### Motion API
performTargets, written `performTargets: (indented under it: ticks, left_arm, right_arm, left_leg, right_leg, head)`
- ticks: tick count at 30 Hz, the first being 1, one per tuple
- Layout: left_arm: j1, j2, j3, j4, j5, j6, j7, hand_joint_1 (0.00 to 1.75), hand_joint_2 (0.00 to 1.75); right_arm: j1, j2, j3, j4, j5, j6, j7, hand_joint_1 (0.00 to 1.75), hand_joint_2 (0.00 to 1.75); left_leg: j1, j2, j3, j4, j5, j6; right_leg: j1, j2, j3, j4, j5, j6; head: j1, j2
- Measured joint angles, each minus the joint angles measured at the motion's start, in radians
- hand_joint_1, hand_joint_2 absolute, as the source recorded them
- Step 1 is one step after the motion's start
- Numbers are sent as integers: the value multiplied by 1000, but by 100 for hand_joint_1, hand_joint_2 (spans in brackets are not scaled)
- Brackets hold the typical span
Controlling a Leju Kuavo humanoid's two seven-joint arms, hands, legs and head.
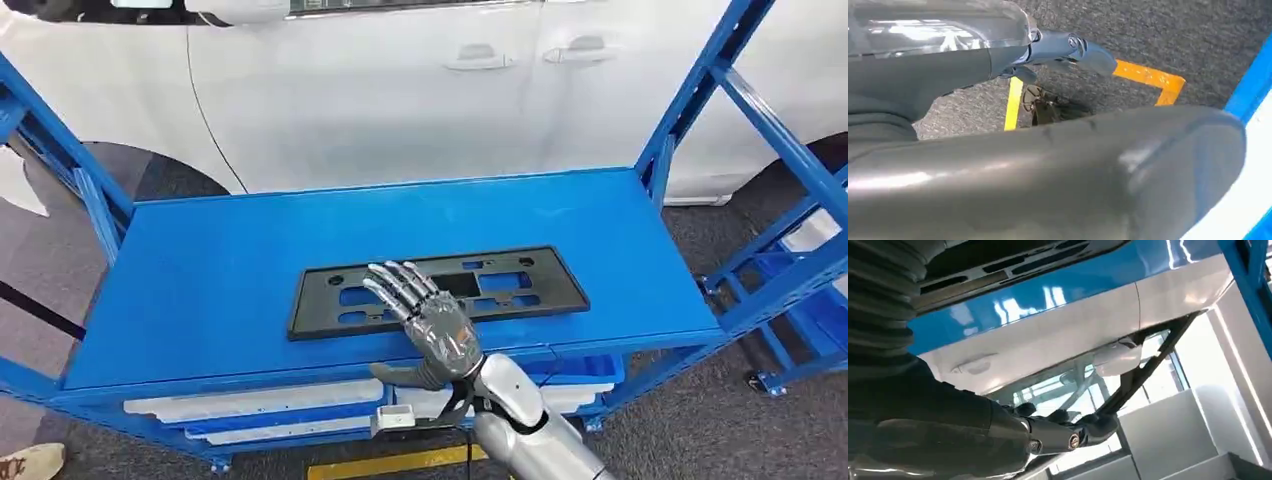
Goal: Take the parts from the cabinet and place them on the table.
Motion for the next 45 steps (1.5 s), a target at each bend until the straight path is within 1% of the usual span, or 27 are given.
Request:
performTargets:
  ticks: [2,4,6,8,10,11,13,15,16,17,20,21,22,23,25,26,27,30,32,33,35,36,37,39,41,42,45]
  left_arm:
    - [2,-1,1,0,1,1,1,0,0]
    - [-1,-1,2,0,1,0,0,0,0]
    - [-1,0,3,0,1,0,0,0,0]
    - [0,0,3,0,1,0,1,0,0]
    - [0,0,3,0,1,0,1,0,0]
    - [0,-1,3,0,3,0,1,0,0]
    - [-1,-1,5,0,6,1,0,0,0]
    - [-1,-1,5,0,6,1,-3,0,0]
    - [-1,0,5,0,6,1,-6,0,0]
    - [-1,0,6,0,5,1,-10,0,0]
    - [-1,-1,7,0,-2,0,-12,0,0]
    - [0,-1,7,0,-2,0,-12,0,0]
    - [1,-1,8,0,-3,0,-12,0,0]
    - [2,-1,8,0,-3,0,-12,0,0]
    - [0,0,9,0,-6,0,-13,0,0]
    - [-1,0,9,0,-11,-2,-13,0,0]
    - [-3,0,9,0,-15,-3,-14,0,0]
    - [-3,0,9,0,-27,-9,-16,0,0]
    - [-4,-2,9,0,-34,-11,-16,0,0]
    - [-5,-2,8,0,-36,-13,-16,0,0]
    - [-7,-2,8,0,-37,-13,-13,0,0]
    - [-7,-2,9,0,-36,-13,-12,0,0]
    - [-6,-2,9,0,-37,-13,-11,0,0]
    - [-5,-2,8,0,-37,-13,-10,0,0]
    - [-7,-3,8,0,-37,-13,-10,0,0]
    - [-7,-4,8,0,-37,-13,-10,0,0]
    - [-7,-4,8,0,-37,-13,-10,0,0]
  right_arm:
    - [-5,0,6,6,18,-6,5,0,175]
    - [-7,-1,11,16,23,-8,8,0,175]
    - [-6,-2,17,26,24,-8,10,0,175]
    - [-6,-3,21,34,24,-8,11,0,175]
    - [-8,-3,21,37,36,-11,13,0,175]
    - [-12,-3,23,39,50,-16,18,0,175]
    - [-16,-2,27,43,73,-21,26,0,175]
    - [-17,0,37,53,121,-31,50,0,175]
    - [-21,7,40,58,142,-39,60,0,175]
    - [-29,15,45,68,165,-47,74,0,175]
    - [-60,47,65,120,217,-59,105,0,175]
    - [-67,55,70,137,235,-59,115,0,175]
    - [-75,61,74,152,249,-59,121,0,175]
    - [-84,76,82,179,270,-59,132,0,175]
    - [-110,101,94,219,302,-60,153,0,175]
    - [-124,115,100,243,320,-61,168,0,175]
    - [-139,123,107,266,336,-67,181,0,175]
    - [-163,138,122,335,372,-77,209,0,175]
    - [-175,143,126,373,385,-84,223,0,175]
    - [-185,145,129,389,395,-90,231,0,175]
    - [-199,147,134,440,414,-103,245,0,175]
    - [-200,147,136,464,418,-107,251,0,175]
    - [-200,147,137,481,419,-109,252,0,175]
    - [-211,151,137,499,422,-115,253,0,175]
    - [-222,156,138,518,424,-115,253,0,175]
    - [-226,157,138,524,424,-115,253,0,175]
    - [-237,166,139,543,433,-117,267,0,175]
  left_leg:
    - [5,4,6,-6,4,9]
    - [4,4,5,-6,3,15]
    - [2,4,6,-6,1,17]
    - [1,3,9,-5,-1,17]
    - [1,2,16,-5,-5,13]
    - [-2,2,16,-4,-7,9]
    - [-7,1,14,-1,-12,-1]
    - [-5,2,17,-3,-13,-13]
    - [-4,3,14,2,-19,-18]
    - [-3,2,7,27,-38,-25]
    - [3,2,-99,254,-150,-38]
    - [3,2,-128,310,-162,-41]
    - [3,2,-134,316,-151,-42]
    - [3,2,-118,275,-118,-41]
    - [3,2,-33,96,-21,-36]
    - [3,2,4,11,2,-30]
    - [-5,1,14,-2,-10,-23]
    - [-7,-2,10,1,-7,-7]
    - [3,-1,15,-10,2,6]
    - [3,1,13,-10,3,11]
    - [1,2,11,-9,2,15]
    - [1,2,10,-9,2,15]
    - [1,1,10,-8,2,16]
    - [1,1,13,-8,1,14]
    - [1,1,18,-7,-2,9]
    - [-5,0,15,-3,-5,5]
    - [-3,1,13,-5,-4,-12]
  right_leg:
    - [-2,-2,-14,40,-34,10]
    - [-6,-2,-92,199,-116,16]
    - [-7,-2,-156,317,-145,18]
    - [-7,-2,-134,258,-88,14]
    - [-5,-2,-52,88,-3,3]
    - [-2,-5,-18,17,12,-5]
    - [0,-6,-17,5,9,-6]
    - [3,-3,-16,3,10,-16]
    - [-6,-5,-12,-6,15,-23]
    - [-6,-5,-10,-8,15,-26]
    - [-4,-6,-11,-7,13,-33]
    - [-4,-6,-11,-6,13,-33]
    - [-4,-6,-10,-6,13,-33]
    - [-4,-5,-9,-5,12,-33]
    - [-4,-2,-5,-3,9,-30]
    - [-4,-1,-4,-2,7,-27]
    - [3,-1,-6,1,6,-21]
    - [0,-2,-5,-2,9,-6]
    - [-1,-1,-9,16,-7,7]
    - [-2,-3,-31,57,-38,12]
    - [-7,-3,-110,223,-118,20]
    - [-7,-3,-145,294,-139,22]
    - [-7,-3,-159,319,-135,22]
    - [-7,-3,-118,229,-66,19]
    - [-6,-4,-22,37,21,7]
    - [-1,-6,-7,4,5,0]
    - [5,-3,-13,3,9,-13]
  head:
    - [0,0]
    - [0,0]
    - [0,0]
    - [0,0]
    - [0,0]
    - [0,0]
    - [0,0]
    - [0,0]
    - [0,0]
    - [0,0]
    - [0,0]
    - [0,0]
    - [0,0]
    - [0,0]
    - [0,0]
    - [0,0]
    - [0,0]
    - [0,0]
    - [0,0]
    - [0,0]
    - [0,0]
    - [0,0]
    - [0,0]
    - [0,0]
    - [0,0]
    - [0,0]
    - [0,0]
